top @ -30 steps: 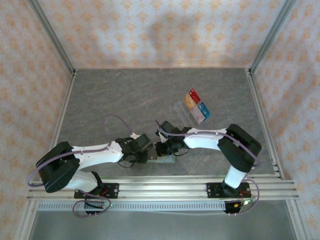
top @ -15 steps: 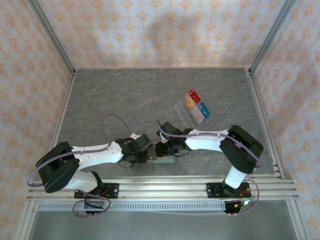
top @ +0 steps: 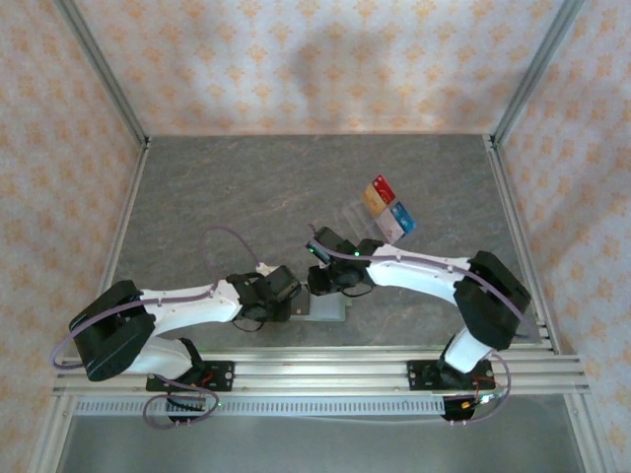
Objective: Put the credit cards into the card holder
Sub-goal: Flip over the card slot in the card holder.
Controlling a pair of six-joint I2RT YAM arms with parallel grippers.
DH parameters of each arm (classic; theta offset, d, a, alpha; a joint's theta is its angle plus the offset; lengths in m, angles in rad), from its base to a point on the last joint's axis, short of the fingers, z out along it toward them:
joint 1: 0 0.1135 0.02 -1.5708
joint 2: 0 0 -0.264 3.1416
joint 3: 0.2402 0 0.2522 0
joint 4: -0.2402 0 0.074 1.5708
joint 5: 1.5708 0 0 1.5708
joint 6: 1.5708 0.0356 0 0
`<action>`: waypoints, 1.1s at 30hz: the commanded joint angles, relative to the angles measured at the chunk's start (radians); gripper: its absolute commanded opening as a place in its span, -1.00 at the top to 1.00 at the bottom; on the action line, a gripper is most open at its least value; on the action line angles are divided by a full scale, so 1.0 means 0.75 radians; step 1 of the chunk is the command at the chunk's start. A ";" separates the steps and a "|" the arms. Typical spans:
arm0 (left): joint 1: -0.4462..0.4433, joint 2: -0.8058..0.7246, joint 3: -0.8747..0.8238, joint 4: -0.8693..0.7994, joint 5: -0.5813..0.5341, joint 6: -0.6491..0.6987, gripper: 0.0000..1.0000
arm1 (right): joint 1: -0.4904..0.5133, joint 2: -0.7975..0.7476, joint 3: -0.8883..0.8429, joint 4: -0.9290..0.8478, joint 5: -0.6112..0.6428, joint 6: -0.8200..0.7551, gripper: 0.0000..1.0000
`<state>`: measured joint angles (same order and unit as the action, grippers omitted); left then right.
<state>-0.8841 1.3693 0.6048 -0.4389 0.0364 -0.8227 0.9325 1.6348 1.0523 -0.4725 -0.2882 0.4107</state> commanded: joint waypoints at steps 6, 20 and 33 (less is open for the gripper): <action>-0.012 0.078 -0.077 0.057 0.008 -0.034 0.21 | 0.000 0.082 0.050 -0.172 0.251 -0.032 0.43; -0.012 0.089 -0.074 0.062 0.011 -0.032 0.21 | 0.001 0.178 0.003 -0.091 0.229 -0.022 0.44; -0.012 0.104 -0.066 0.064 0.015 -0.026 0.21 | 0.007 0.163 -0.046 -0.062 0.208 0.002 0.99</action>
<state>-0.8841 1.3773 0.6022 -0.4355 0.0364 -0.8299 0.9337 1.7519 1.0508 -0.4999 -0.1421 0.4110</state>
